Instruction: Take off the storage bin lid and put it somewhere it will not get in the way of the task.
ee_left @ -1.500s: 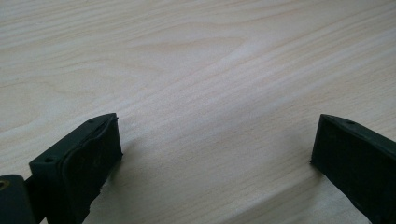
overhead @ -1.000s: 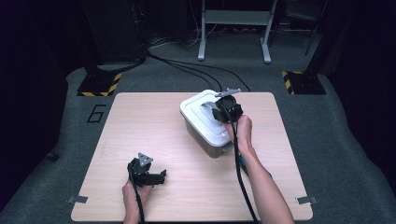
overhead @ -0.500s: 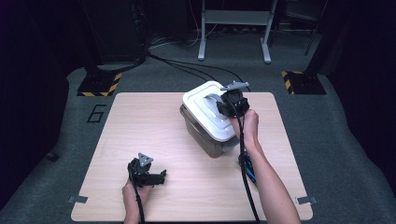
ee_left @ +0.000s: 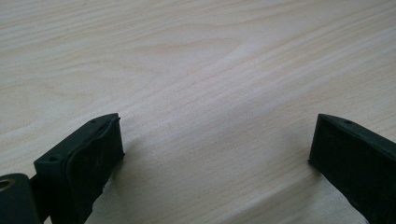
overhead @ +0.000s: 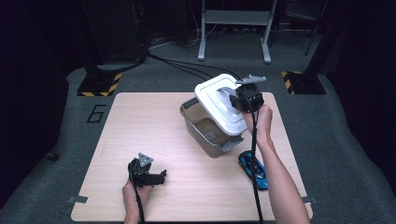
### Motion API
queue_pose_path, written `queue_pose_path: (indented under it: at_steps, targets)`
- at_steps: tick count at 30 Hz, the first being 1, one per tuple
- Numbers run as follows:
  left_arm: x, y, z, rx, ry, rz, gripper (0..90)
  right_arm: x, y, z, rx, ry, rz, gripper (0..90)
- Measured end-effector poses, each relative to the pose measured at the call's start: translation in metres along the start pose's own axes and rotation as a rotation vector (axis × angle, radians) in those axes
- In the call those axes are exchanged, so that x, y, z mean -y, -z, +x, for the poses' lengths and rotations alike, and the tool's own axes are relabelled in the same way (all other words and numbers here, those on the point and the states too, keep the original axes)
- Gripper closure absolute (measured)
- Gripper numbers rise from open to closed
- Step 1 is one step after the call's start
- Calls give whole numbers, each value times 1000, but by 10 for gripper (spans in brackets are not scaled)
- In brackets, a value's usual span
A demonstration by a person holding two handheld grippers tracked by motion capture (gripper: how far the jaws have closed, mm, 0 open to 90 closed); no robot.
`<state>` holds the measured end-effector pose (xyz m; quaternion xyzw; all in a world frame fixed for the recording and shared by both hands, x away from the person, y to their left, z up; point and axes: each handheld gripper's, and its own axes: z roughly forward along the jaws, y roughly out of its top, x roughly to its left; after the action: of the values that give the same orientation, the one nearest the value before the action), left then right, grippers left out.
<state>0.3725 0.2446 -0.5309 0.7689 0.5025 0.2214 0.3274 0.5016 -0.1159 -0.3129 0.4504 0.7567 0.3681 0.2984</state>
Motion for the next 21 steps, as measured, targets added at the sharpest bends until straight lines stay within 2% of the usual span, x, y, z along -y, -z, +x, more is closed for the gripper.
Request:
queue_pose_path:
  at_steps: [2, 3, 4, 20, 21]
  targets:
    - [0, 0, 0, 1, 1, -1, 27, 0, 1, -2, 6, -11, -2, 674]
    - [0, 0, 0, 1, 1, -1, 28, 0, 4, -8, 13, -23, -8, 674]
    - [0, 0, 0, 1, 1, -1, 28, 0, 5, -12, 16, -16, -9, 674]
    - [0, 0, 0, 2, 0, -1, 30, 11, 16, -52, 101, -86, -24, 674]
    - [0, 0, 0, 2, 0, 0, 30, 13, 16, -58, 114, -102, -25, 674]
